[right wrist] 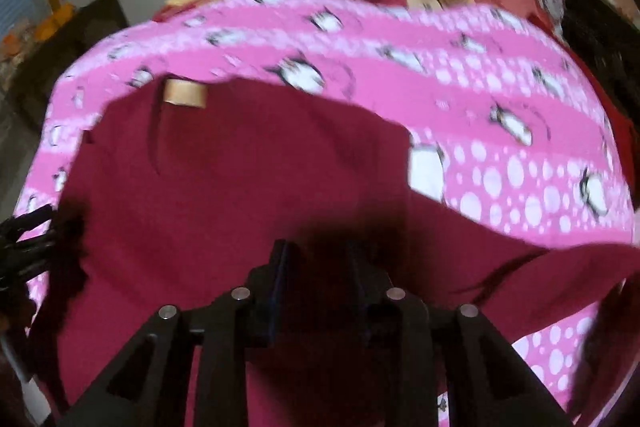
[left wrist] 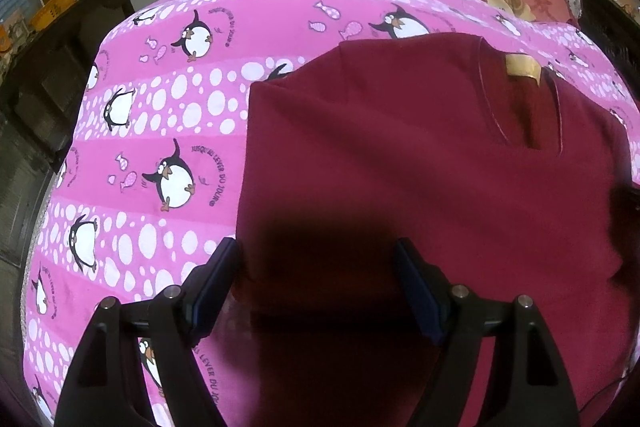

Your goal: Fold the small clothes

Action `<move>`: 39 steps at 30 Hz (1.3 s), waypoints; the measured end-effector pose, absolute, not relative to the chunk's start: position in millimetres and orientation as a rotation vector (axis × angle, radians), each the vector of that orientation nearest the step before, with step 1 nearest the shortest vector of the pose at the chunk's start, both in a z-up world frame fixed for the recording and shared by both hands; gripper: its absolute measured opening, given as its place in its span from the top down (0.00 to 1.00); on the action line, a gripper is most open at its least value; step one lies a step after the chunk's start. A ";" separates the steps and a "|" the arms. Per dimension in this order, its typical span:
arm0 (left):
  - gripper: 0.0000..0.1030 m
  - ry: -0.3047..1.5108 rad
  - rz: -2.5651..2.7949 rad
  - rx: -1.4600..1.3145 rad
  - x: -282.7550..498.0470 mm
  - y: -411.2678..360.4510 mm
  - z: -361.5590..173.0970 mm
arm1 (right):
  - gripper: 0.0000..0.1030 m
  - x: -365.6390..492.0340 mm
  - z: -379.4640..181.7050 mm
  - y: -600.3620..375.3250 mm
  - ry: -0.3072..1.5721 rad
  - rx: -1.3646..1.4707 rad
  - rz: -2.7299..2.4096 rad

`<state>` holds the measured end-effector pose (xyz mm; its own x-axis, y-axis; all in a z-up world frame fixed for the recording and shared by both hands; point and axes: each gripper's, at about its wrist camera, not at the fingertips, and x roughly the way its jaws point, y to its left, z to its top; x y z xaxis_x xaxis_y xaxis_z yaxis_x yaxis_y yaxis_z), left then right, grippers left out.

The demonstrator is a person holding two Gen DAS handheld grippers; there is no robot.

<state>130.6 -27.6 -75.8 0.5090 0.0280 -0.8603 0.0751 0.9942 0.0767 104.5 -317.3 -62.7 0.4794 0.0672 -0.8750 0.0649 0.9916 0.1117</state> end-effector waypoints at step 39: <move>0.24 1.005 -0.125 0.086 70.7 -49.4 -47.7 | 0.46 13.4 -42.6 -348.7 1.044 0.284 -0.079</move>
